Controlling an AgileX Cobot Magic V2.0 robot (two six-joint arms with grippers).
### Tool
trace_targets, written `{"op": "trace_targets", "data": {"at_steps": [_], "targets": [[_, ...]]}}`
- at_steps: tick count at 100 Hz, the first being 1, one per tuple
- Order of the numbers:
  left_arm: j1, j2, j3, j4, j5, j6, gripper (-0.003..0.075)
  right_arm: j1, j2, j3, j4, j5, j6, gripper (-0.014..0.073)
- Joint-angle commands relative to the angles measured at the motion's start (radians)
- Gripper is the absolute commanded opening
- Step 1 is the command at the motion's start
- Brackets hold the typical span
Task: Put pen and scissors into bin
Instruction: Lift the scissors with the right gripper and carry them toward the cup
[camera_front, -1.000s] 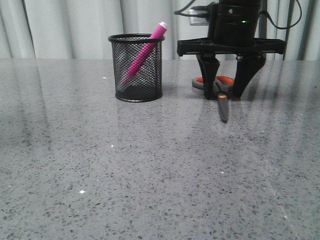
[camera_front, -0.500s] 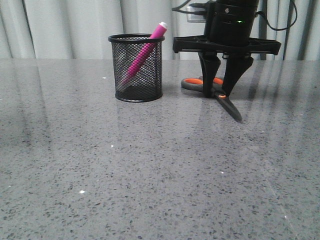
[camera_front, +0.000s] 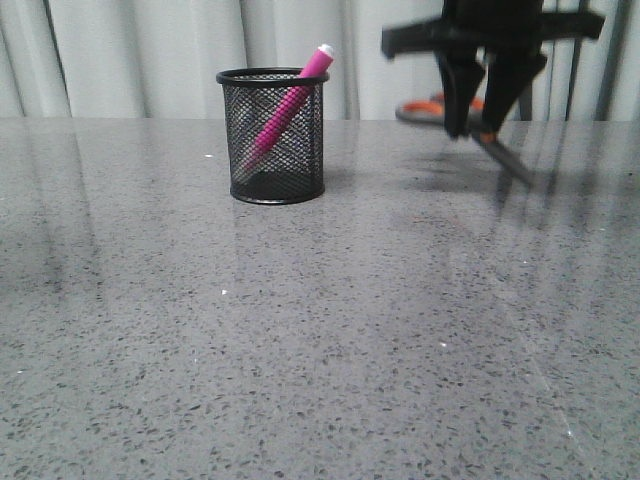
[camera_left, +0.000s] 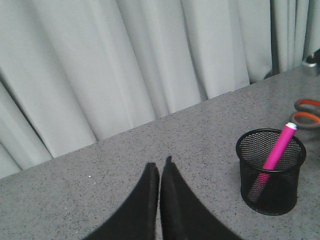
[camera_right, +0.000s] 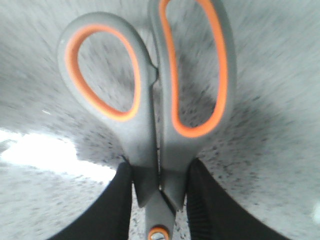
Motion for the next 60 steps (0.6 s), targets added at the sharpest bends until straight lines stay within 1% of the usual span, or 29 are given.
{"op": "trace_targets", "data": {"at_steps": [1, 11, 20, 31, 48, 60], "targets": [[0.000, -0.009, -0.028, -0.040, -0.047, -0.010, -0.0022, -0.014, -0.117, -0.024, -0.016, -0.084, -0.006, -0.0071], [0.000, -0.009, -0.028, -0.040, -0.047, -0.010, -0.0022, -0.014, -0.173, -0.024, -0.001, -0.171, -0.006, -0.0071], [0.000, -0.009, -0.028, -0.040, -0.047, -0.010, -0.0022, -0.014, -0.214, -0.019, 0.043, -0.252, -0.006, -0.0071], [0.000, -0.009, -0.028, -0.040, -0.047, -0.010, -0.0022, -0.014, -0.268, 0.049, 0.069, -0.376, -0.006, -0.0071], [0.000, -0.009, -0.028, -0.040, -0.045, -0.010, -0.0022, -0.002, -0.384, 0.255, 0.158, -0.703, -0.006, -0.0071], [0.000, -0.009, -0.028, -0.044, -0.045, -0.010, -0.0022, 0.060, -0.440, 0.376, 0.169, -0.953, -0.006, -0.0071]]}}
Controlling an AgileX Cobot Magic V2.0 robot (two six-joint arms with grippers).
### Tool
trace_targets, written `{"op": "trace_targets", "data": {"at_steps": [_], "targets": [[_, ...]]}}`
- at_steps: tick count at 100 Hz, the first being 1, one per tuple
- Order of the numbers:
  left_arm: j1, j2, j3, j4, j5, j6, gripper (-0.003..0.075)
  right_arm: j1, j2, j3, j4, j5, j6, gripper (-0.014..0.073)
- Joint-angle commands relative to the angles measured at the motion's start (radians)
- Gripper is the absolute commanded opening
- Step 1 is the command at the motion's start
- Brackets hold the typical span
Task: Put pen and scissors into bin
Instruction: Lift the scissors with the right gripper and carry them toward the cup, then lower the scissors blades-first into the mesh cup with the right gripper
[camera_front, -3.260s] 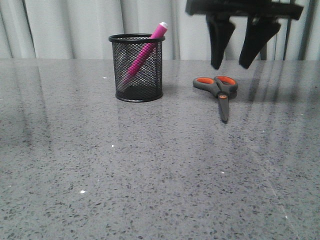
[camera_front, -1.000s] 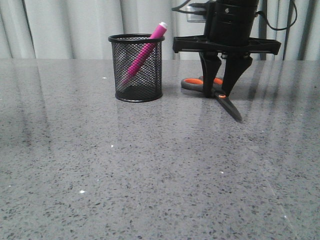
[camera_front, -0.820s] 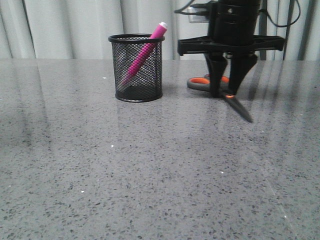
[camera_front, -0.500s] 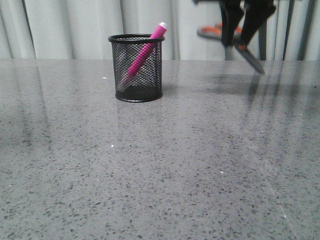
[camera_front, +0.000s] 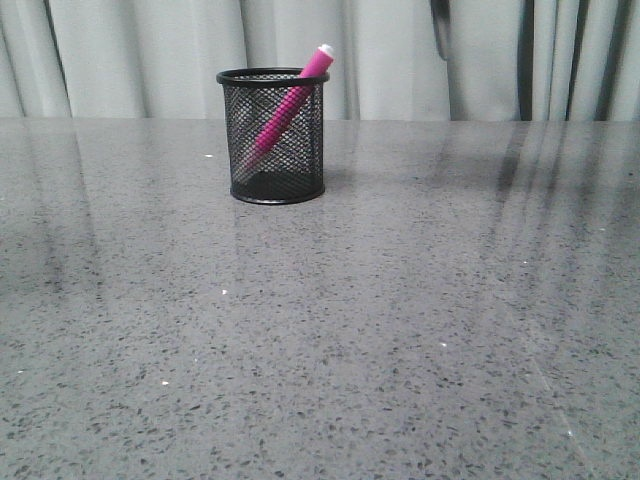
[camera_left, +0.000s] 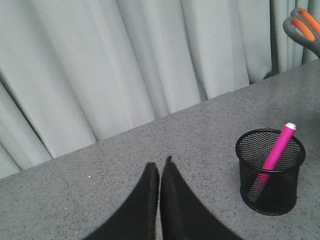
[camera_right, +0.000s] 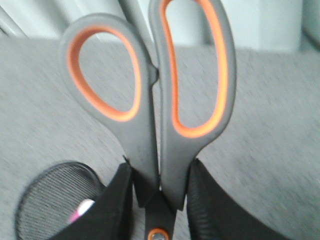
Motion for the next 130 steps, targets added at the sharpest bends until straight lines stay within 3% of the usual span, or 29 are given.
{"op": "trace_targets", "data": {"at_steps": [1, 21, 45, 117, 130], "targets": [[0.000, -0.009, -0.028, -0.043, -0.045, -0.010, -0.0022, 0.043, -0.082, 0.045, 0.017, -0.267, -0.006, -0.0071], [0.000, -0.009, -0.028, -0.043, -0.043, -0.010, -0.0022, 0.156, -0.070, 0.076, 0.015, -0.460, -0.006, -0.0071], [0.000, -0.009, -0.028, -0.043, -0.037, -0.010, -0.0022, 0.174, -0.005, 0.076, 0.014, -0.693, -0.006, -0.0071], [0.000, -0.005, -0.028, -0.043, -0.037, -0.010, -0.0022, 0.193, 0.160, 0.083, -0.204, -0.712, -0.006, -0.0071], [0.000, -0.005, -0.028, -0.043, -0.037, -0.010, -0.0021, 0.193, 0.161, 0.131, -0.208, -0.772, -0.006, -0.0071]]}}
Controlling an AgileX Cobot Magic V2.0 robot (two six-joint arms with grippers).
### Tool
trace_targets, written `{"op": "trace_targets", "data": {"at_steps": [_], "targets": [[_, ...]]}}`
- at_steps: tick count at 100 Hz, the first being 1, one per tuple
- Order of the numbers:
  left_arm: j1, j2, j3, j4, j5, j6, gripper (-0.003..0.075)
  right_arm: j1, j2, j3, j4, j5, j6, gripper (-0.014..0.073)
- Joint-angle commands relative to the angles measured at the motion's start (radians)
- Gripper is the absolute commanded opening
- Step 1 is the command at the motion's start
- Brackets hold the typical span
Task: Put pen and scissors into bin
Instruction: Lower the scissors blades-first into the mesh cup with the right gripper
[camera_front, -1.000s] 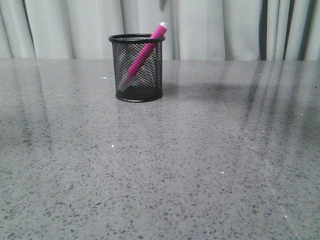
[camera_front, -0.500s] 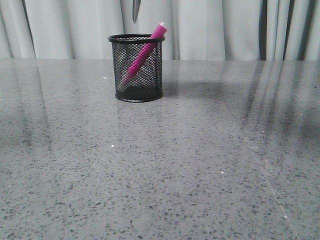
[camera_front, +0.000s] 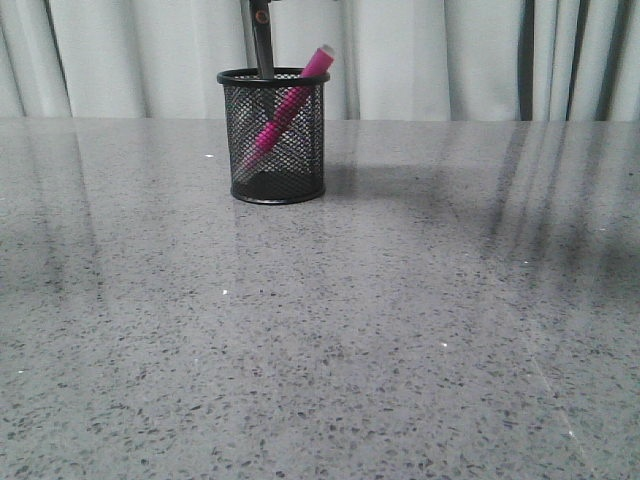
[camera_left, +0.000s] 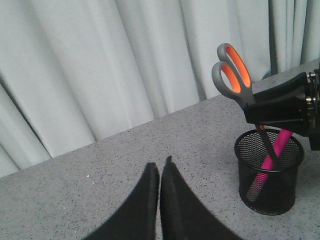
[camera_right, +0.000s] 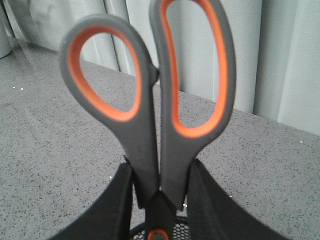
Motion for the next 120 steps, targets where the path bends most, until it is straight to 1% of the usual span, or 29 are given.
{"op": "trace_targets", "data": {"at_steps": [1, 26, 49, 65, 83, 99, 106, 120], "targets": [[0.000, -0.005, -0.028, -0.039, -0.039, -0.010, -0.0021, 0.000, -0.043, 0.007, -0.012, -0.126, -0.008, -0.0071], [0.000, -0.005, -0.028, -0.039, -0.039, -0.010, -0.0022, 0.000, -0.043, 0.097, -0.012, -0.216, -0.013, -0.0070], [0.000, -0.005, -0.028, -0.039, -0.039, -0.010, -0.0022, 0.000, -0.034, 0.098, -0.014, -0.206, -0.024, -0.0070], [0.000, -0.005, -0.028, -0.039, -0.039, -0.010, -0.0021, 0.000, -0.034, 0.098, -0.014, -0.249, -0.024, -0.0068], [-0.013, -0.005, -0.028, -0.039, -0.039, -0.010, -0.0022, 0.000, -0.034, 0.098, -0.014, -0.255, -0.126, -0.0068], [-0.013, -0.005, -0.028, -0.039, -0.039, -0.010, -0.0022, -0.006, -0.032, 0.098, -0.014, -0.277, -0.133, -0.0068], [-0.013, -0.005, -0.028, -0.039, -0.039, -0.010, -0.0021, -0.008, -0.032, 0.098, -0.014, -0.274, -0.155, -0.0068], [-0.013, -0.005, -0.028, -0.039, -0.039, -0.010, -0.0021, -0.010, -0.030, 0.098, -0.014, -0.261, -0.155, -0.0068]]}}
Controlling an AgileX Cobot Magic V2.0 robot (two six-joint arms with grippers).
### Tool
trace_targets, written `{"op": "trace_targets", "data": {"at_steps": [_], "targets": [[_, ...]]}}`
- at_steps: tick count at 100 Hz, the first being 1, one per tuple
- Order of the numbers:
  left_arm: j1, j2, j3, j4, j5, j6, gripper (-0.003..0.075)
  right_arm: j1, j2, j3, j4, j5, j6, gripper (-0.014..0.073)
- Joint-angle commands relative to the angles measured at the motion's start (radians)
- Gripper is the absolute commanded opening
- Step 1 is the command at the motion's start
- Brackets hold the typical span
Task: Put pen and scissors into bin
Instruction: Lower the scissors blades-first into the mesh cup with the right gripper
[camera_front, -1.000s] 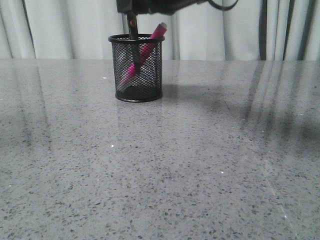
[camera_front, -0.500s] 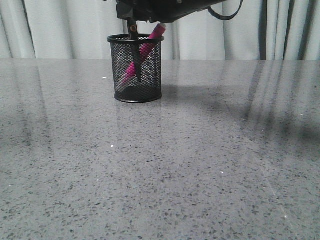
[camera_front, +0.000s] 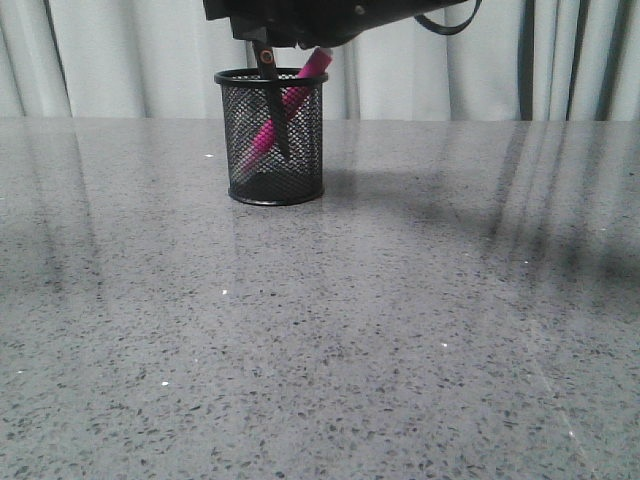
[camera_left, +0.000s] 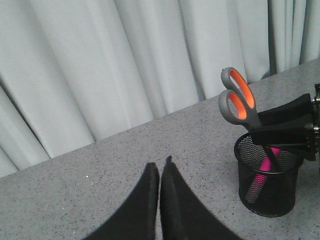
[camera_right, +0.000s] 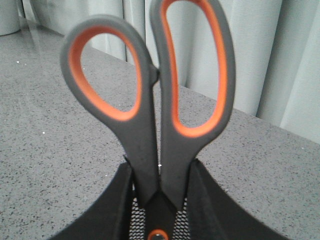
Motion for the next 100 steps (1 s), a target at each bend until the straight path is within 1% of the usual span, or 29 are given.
{"op": "trace_targets", "data": {"at_steps": [1, 25, 75, 100], "targets": [[-0.009, -0.005, -0.028, -0.039, -0.041, -0.010, -0.0021, -0.008, -0.042, -0.026, -0.007, -0.085, -0.015, -0.0068], [-0.009, -0.005, -0.028, -0.039, -0.041, -0.010, -0.0022, -0.008, -0.024, -0.026, -0.007, -0.040, -0.015, -0.0068], [-0.009, -0.005, -0.028, -0.039, -0.041, -0.010, -0.0022, -0.008, -0.024, -0.026, -0.007, -0.035, -0.015, -0.0068], [-0.009, -0.005, -0.028, -0.039, -0.041, -0.010, -0.0022, -0.008, -0.024, -0.026, -0.007, 0.014, -0.015, -0.0068]]}}
